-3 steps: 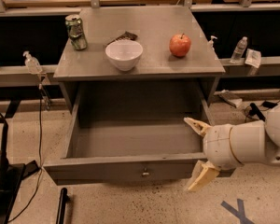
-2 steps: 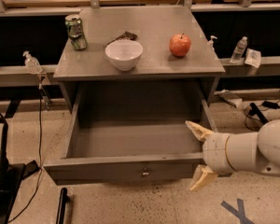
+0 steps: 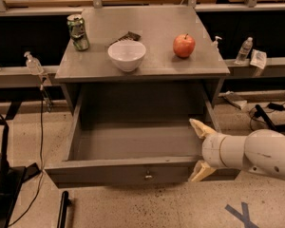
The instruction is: Close top drawer
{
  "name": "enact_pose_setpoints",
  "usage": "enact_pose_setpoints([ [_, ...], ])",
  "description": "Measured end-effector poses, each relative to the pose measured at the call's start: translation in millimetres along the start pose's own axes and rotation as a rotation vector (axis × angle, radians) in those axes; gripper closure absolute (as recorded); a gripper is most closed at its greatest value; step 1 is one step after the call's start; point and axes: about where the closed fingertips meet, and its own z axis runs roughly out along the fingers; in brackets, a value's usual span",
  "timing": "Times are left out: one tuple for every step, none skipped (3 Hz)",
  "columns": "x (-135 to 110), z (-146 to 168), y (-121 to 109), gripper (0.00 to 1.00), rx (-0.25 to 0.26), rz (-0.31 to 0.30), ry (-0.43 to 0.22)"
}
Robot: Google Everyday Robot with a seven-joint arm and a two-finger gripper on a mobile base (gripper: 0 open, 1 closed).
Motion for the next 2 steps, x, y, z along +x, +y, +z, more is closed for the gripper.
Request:
enact_pose_setpoints([
  [4.2, 9.2, -25.0, 0.0, 0.066, 0.015, 0.031],
  [-2.5, 9.0, -57.2, 0.0, 0.143, 0.028, 0.023],
])
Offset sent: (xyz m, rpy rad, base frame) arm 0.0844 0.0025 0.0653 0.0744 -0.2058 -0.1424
